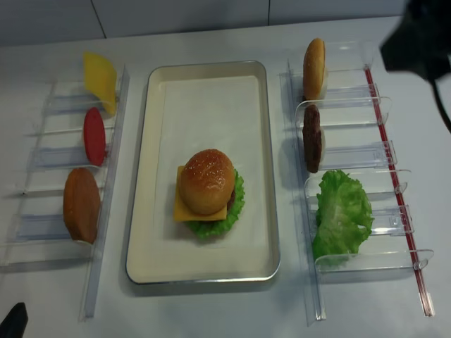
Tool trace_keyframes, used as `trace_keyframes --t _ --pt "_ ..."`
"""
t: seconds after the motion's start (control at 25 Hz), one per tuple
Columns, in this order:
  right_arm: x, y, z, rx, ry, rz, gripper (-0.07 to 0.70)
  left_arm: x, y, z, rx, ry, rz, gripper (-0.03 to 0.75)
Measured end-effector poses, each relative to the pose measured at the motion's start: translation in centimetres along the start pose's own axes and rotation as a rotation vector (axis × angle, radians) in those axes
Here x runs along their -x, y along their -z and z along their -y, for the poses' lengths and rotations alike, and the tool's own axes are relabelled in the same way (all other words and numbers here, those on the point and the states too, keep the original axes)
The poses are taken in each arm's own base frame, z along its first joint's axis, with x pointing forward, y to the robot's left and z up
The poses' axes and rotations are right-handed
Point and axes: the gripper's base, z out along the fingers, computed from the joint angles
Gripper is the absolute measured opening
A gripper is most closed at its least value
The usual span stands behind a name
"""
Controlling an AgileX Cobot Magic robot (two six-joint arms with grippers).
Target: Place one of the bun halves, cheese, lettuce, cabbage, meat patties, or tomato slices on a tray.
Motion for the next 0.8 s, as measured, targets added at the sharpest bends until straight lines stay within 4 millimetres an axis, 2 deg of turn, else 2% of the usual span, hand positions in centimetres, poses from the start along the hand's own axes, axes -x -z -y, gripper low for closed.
trace_keyframes --t 0.12,0.24,0.4,0.6,0.8 --pt "-3.4 2.2 -0.8 -0.001 0.005 0.072 0.517 0.0 0.0 0.0 0.0 0.0 0.0 0.472" --pt "-6.7 3.6 -1.3 -0.008 0.011 0.129 0.517 0.0 0.0 0.0 0.0 0.0 0.0 0.472" --pt "-10.7 4.6 -1.9 -0.017 0.017 0.213 0.517 0.0 0.0 0.0 0.0 0.0 0.0 0.472" --pt "-15.0 4.1 -2.2 -0.036 0.023 0.253 0.517 0.0 0.0 0.0 0.0 0.0 0.0 0.472" --pt "-18.5 2.5 -2.3 -0.043 0.013 0.258 0.517 0.0 0.0 0.0 0.0 0.0 0.0 0.472"
